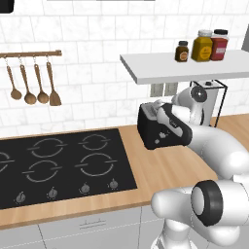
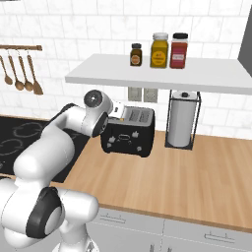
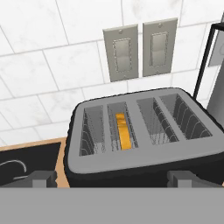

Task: Start the toaster. Once the lever pops up, take the bread to the plate on the dining counter.

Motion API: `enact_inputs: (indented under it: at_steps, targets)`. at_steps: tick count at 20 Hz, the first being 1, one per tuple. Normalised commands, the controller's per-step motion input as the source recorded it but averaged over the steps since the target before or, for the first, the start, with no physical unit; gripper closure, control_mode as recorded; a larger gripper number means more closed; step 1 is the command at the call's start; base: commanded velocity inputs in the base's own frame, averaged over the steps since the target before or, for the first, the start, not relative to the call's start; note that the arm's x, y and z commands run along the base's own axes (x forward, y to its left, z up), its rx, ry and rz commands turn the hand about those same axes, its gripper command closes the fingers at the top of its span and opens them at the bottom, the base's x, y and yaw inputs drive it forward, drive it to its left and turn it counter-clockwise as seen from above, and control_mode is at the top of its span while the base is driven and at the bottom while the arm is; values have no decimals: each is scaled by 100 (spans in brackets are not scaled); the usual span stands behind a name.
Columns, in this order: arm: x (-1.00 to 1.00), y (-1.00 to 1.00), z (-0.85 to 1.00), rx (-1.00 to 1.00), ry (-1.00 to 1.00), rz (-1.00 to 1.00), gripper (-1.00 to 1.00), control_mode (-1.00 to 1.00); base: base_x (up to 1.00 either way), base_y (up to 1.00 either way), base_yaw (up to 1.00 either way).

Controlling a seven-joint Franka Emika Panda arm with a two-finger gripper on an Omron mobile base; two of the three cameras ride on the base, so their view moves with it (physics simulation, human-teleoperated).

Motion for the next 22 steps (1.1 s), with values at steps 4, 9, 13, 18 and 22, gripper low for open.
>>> enact_inputs:
  at_steps: [4,9,13,18,22]
  targets:
    - [0,0,0,0,0,0,-100,-100,0,0,0]
    - [0,0,0,0,0,0,-100,-100,0,0,0]
    - [0,0,0,0,0,0,-100,-100,0,0,0]
    - [0,0,0,0,0,0,-100,-100,0,0,0]
    - [0,0,0,0,0,0,-100,-100,0,0,0]
